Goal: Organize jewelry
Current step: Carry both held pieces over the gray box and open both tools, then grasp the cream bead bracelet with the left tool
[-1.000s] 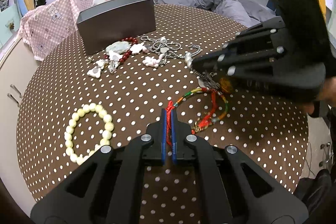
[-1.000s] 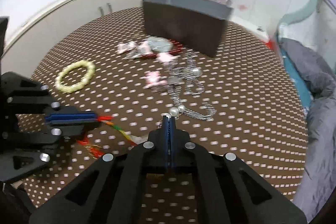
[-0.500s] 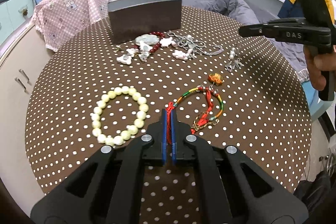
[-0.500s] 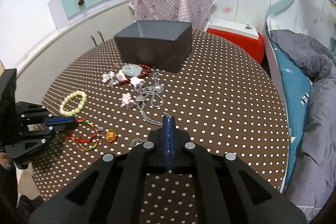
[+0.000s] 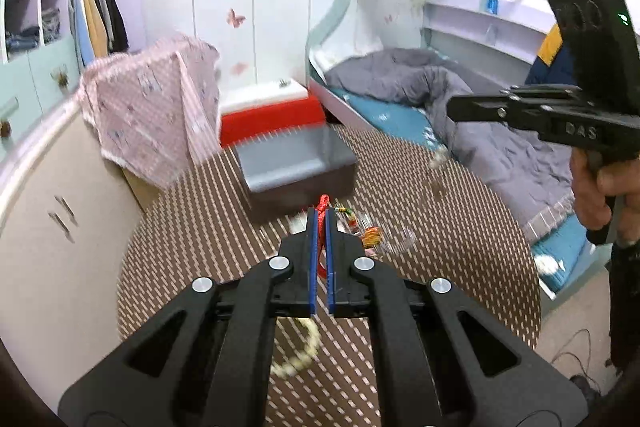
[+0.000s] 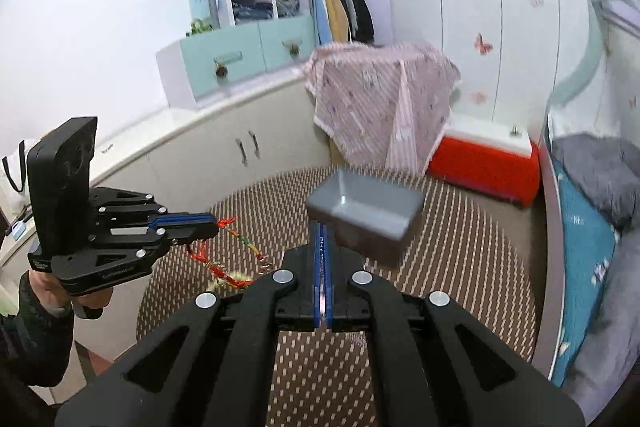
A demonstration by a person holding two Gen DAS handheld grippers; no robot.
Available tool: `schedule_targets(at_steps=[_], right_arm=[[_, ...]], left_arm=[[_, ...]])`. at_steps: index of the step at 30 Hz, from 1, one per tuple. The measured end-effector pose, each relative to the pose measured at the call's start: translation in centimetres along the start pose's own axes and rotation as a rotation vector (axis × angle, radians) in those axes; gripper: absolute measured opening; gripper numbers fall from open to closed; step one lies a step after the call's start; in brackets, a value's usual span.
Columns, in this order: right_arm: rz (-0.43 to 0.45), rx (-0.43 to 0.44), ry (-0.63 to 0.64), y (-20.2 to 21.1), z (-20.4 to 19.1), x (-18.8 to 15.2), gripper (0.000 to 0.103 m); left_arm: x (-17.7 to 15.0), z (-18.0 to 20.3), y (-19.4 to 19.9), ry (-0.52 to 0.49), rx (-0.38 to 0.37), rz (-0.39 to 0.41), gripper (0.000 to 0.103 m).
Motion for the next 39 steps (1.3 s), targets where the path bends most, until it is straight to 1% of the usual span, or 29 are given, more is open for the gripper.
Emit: schedule_targets(at_steps=[3,5,7,11,13,15,16,17,18,19,20,21,22,25,27,31,35,39], right_arm=[[0.021,-0.001,0.012,-0.7,0.4,3.4,0.000],[0.026,0.002,0.006,-1.3,1.0,4.9,0.000],[0.023,0.000,-0.006,-2.7,2.0,6.5,0.000],[-0.015,0.002,-0.044,-5.8,4.0,7.8,0.000],[-0.046,0.002,-0.073,-7.7,5.5,7.8,0.000],[-0.080,-0.017,-0.111,-9.6,7.2,7.4,0.002],[-0.090,-0.028,-0.128,-10.1,7.8,7.2,0.004],[-0.096,-0.040,-0.148,-10.4,8.5,6.9,0.004],[-0.094,-0.053,-0.174,-10.7,9.1,6.5,0.011],[-0.084,-0.061,-0.189,-10.6,9.4,6.3,0.032],[-0.067,-0.072,-0.204,-10.2,9.8,6.1,0.050],[-0.045,-0.086,-0.210,-9.6,9.9,6.0,0.084],[-0.010,-0.102,-0.206,-8.8,9.9,6.0,0.092],[0.048,-0.122,-0.218,-6.4,9.7,5.9,0.095],[0.078,-0.139,-0.215,-4.9,9.4,5.7,0.095],[0.106,-0.169,-0.208,-2.7,8.2,4.9,0.095],[0.131,-0.194,-0.199,-0.5,7.0,3.9,0.095],[0.151,-0.217,-0.185,1.2,5.2,2.8,0.095]], left_arm=[[2.9,-1.7,-0.9,0.022,0.026,0.009,0.003],[4.3,-2.5,-2.0,0.037,0.029,0.001,0.003],[6.0,-3.3,-3.7,0.042,0.050,-0.013,0.003],[7.6,-3.7,-7.2,0.051,0.058,-0.056,0.003],[7.6,-3.7,-8.9,0.056,0.066,-0.084,0.004],[7.5,-3.8,-11.0,0.063,0.076,-0.127,0.005],[7.4,-3.9,-12.1,0.068,0.089,-0.150,0.018],[7.3,-4.2,-12.7,0.076,0.103,-0.163,0.037],[7.2,-4.7,-13.1,0.105,0.127,-0.159,0.085],[7.5,-5.0,-12.8,0.128,0.133,-0.126,0.097],[7.5,-5.3,-12.6,0.138,0.136,-0.115,0.097],[7.6,-5.4,-12.6,0.143,0.133,-0.115,0.097],[7.6,-5.6,-12.3,0.148,0.139,-0.110,0.097],[7.4,-6.3,-10.7,0.143,0.194,-0.080,0.097],[7.2,-6.8,-9.5,0.156,0.222,-0.059,0.097],[6.3,-7.8,-6.0,0.221,0.234,-0.007,0.097],[5.1,-7.9,-2.8,0.241,0.263,0.030,0.097],[3.8,-7.7,-0.1,0.261,0.274,0.060,0.097]])
Point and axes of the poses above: each gripper's, at about its wrist camera, not at the fingertips, and y roughly against the way its jaws point, z to its right, x to its top, the point moved 7 cm from there along -y, roughly the way its jaws point, and after that the axes turned 14 degrees about x, right-handed, at the moved point
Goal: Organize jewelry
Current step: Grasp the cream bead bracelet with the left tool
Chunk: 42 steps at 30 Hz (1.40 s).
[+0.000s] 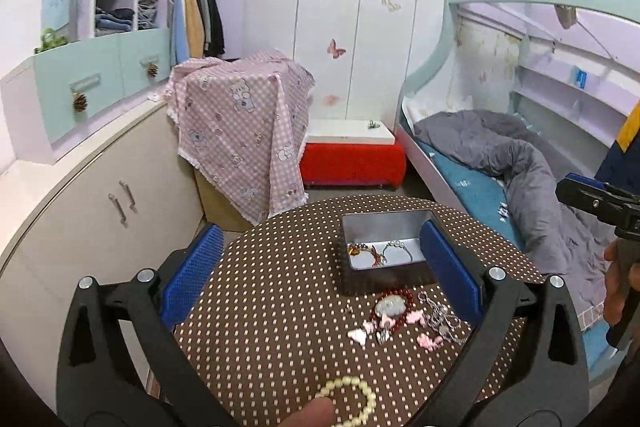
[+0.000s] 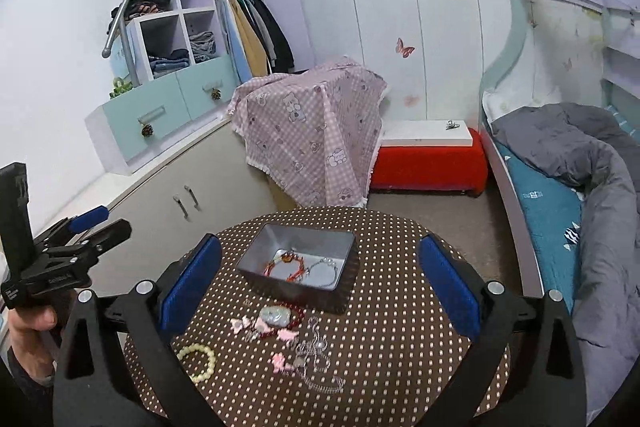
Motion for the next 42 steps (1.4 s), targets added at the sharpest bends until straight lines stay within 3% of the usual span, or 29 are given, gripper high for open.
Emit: schedule_targets(at_steps=[14,26,33,35,38,41,42], right_arm=[[-0.003,-0.027,0.045,2.2,-3.4,-5.1,0.095],[-0.054,-0.030,-0.009,1.8,-2.5,-10.4,0.095],[-0.093,-0.038,-0.027,1.0,-1.6,-12.0,0.095],[-0.102,-0.038,-0.027,0.7,-1.5,-12.3,0.095],[-0.117,-0.045,-0.020,0.2,-1.3,-12.6,0.095],[-0.142,-0.062,-0.002,-0.4,-0.9,-13.1,0.095],[-0.151,-0.069,0.005,-0.6,-0.8,-13.3,0.095]], left_arm=[[-5.8,-2.3,4.5,-0.005,0.056,0.016,0.097],[-14.5,-2.2,0.3,-0.067,0.103,-0.183,0.096],[-17.4,-1.0,-2.3,-0.135,0.107,-0.270,0.095],[-18.2,-0.7,-3.1,-0.158,0.106,-0.297,0.091],[-19.3,-0.3,-4.0,-0.180,0.090,-0.334,0.072],[-19.6,0.5,-4.2,-0.189,0.026,-0.340,0.044],[-19.6,0.9,-4.1,-0.206,0.018,-0.333,0.029]])
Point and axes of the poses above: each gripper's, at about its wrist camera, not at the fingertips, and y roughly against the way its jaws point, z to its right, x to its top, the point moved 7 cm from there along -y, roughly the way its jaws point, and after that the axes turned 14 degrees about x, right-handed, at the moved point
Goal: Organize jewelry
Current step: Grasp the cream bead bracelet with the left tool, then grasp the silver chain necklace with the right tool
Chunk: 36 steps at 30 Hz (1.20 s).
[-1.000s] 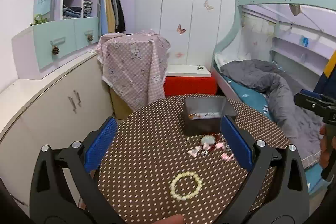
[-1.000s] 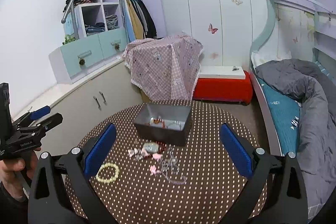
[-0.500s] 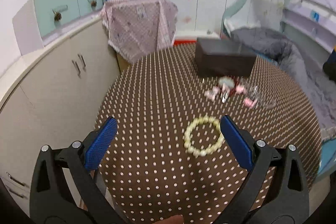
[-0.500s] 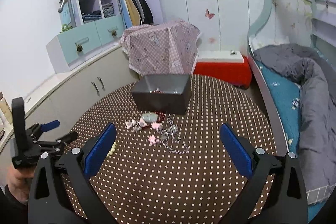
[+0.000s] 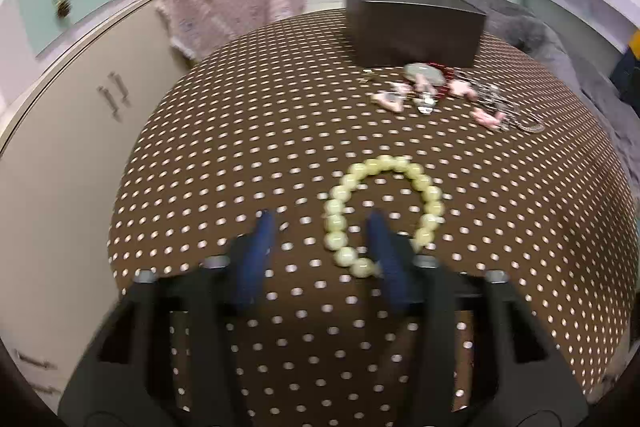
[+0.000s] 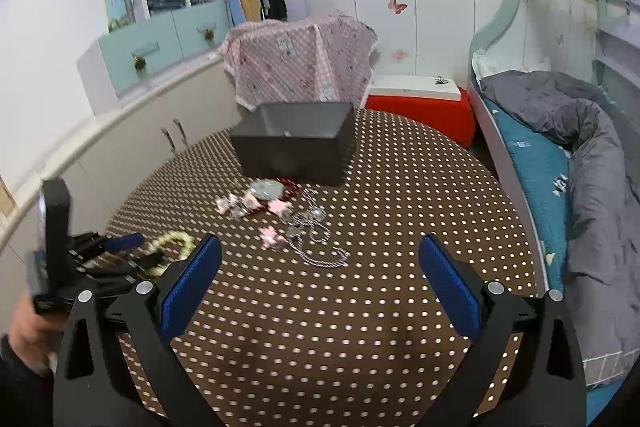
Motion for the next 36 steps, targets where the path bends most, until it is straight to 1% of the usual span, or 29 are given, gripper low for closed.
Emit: schedule_targets(at_steps=[1,3,6,8,10,11,13,14,15,16,17,18,19,20,22,24,28,30,33,35,36], right_arm=[[-0.016,-0.009,0.010,-0.5,0.2,-0.3,0.095],[-0.047,-0.018,0.027,-1.4,0.5,-0.8,0.095],[-0.117,-0.030,0.086,-3.5,0.4,-1.8,0.095],[-0.155,-0.035,0.112,-4.7,0.6,-2.3,0.091],[-0.193,-0.034,0.128,-6.0,0.7,-2.7,0.078],[-0.210,-0.031,0.130,-6.6,0.8,-2.9,0.076],[-0.231,-0.032,0.143,-7.8,1.0,-2.8,0.068],[-0.239,-0.032,0.151,-8.3,1.1,-2.7,0.066],[-0.249,-0.029,0.155,-8.8,1.1,-2.7,0.061],[-0.269,-0.022,0.163,-9.5,1.1,-2.8,0.050],[-0.291,-0.018,0.172,-10.1,1.1,-3.0,0.044],[-0.295,-0.006,0.180,-10.4,1.0,-3.0,0.035],[-0.301,0.009,0.186,-10.5,0.7,-2.9,0.018],[-0.305,0.005,0.197,-10.5,0.6,-2.9,0.010],[-0.309,0.000,0.207,-10.2,0.4,-3.1,0.006],[-0.292,0.030,0.176,-9.3,0.4,-3.1,0.000],[-0.240,0.082,0.125,-6.9,0.6,-2.5,0.000],[-0.222,0.088,0.125,-5.9,0.5,-1.9,0.000],[-0.237,0.103,0.137,-5.5,0.0,-1.2,0.000],[-0.255,0.071,0.146,-6.3,0.2,-1.3,0.012],[-0.268,0.070,0.144,-6.8,0.3,-1.5,0.017]], left_arm=[[0.0,0.3,0.1,-0.015,-0.008,0.004,0.011],[0.2,0.8,0.3,-0.019,-0.042,0.008,0.009],[0.2,0.8,0.4,-0.004,-0.057,0.013,0.009],[0.3,0.9,0.6,0.003,-0.063,0.023,0.009],[0.5,0.8,1.0,0.010,-0.069,0.035,0.009],[0.6,0.7,1.2,0.012,-0.070,0.040,0.009],[1.0,0.6,1.6,0.022,-0.079,0.051,0.009],[1.2,0.5,1.7,0.025,-0.081,0.056,0.009],[1.4,0.6,1.8,0.026,-0.080,0.062,0.009],[1.6,0.5,1.9,0.028,-0.082,0.065,0.009],[1.7,0.6,1.9,0.030,-0.084,0.068,0.009],[1.9,0.6,2.0,0.032,-0.086,0.071,0.009],[2.0,0.5,2.1,0.036,-0.089,0.075,0.009],[2.1,0.5,2.2,0.038,-0.091,0.077,0.009],[2.3,0.5,2.4,0.043,-0.101,0.083,0.009],[2.5,0.5,2.8,0.043,-0.103,0.093,0.009],[3.1,0.5,3.6,0.042,-0.110,0.112,0.009],[3.4,0.5,4.1,0.043,-0.115,0.125,0.009],[3.8,0.7,4.6,0.039,-0.117,0.135,0.009],[3.8,0.7,4.6,0.035,-0.120,0.137,0.009],[3.8,0.9,4.6,0.036,-0.123,0.136,0.009]])
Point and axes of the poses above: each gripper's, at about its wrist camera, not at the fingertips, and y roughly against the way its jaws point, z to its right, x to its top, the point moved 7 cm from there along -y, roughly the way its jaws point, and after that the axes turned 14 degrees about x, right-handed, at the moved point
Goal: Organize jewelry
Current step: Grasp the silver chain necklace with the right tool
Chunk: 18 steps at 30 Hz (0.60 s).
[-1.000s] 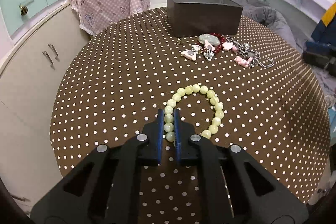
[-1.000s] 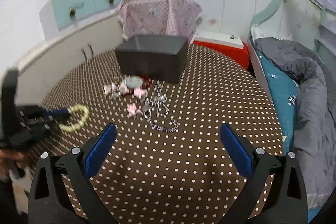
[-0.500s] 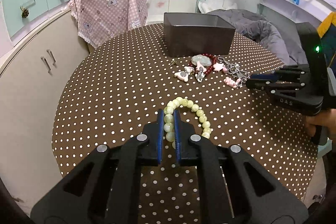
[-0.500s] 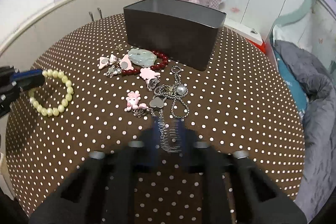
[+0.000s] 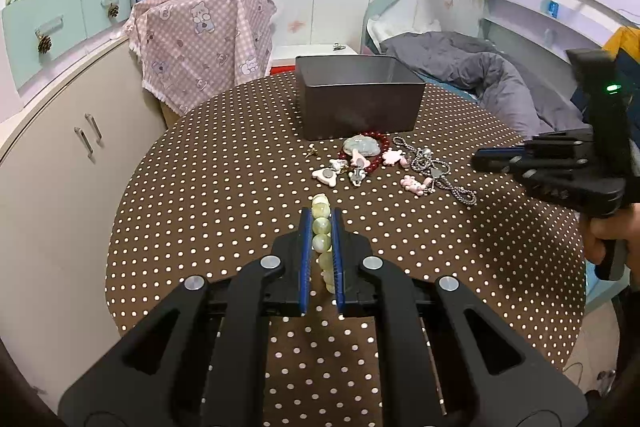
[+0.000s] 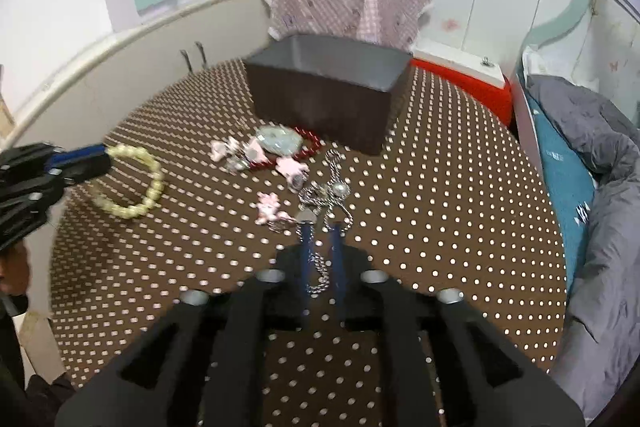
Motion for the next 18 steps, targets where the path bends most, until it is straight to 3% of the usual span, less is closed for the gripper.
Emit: schedule_targets(at_steps=[4,6,8,10,18], right_arm=[[-0.081,0.009,0.011,-3.4,0.1,-0.3,0.017],[-0.076,-0.001,0.029,-4.1,0.0,-0.1,0.017],[-0.085,0.011,0.039,-4.3,-0.3,0.2,0.004],[-0.100,0.013,0.072,-4.4,-0.9,0.3,0.001],[0.017,0.071,0.050,0.5,-1.6,2.3,0.001]], left_arm=[[-0.1,0.1,-0.2,0.000,-0.008,-0.005,0.009],[-0.1,-0.1,-0.3,0.003,-0.009,-0.007,0.009],[0.0,-0.3,-0.3,0.007,-0.014,-0.007,0.009],[0.2,-0.5,-0.2,0.009,-0.016,-0.002,0.009],[1.5,-0.8,0.8,0.015,-0.022,0.033,0.009]])
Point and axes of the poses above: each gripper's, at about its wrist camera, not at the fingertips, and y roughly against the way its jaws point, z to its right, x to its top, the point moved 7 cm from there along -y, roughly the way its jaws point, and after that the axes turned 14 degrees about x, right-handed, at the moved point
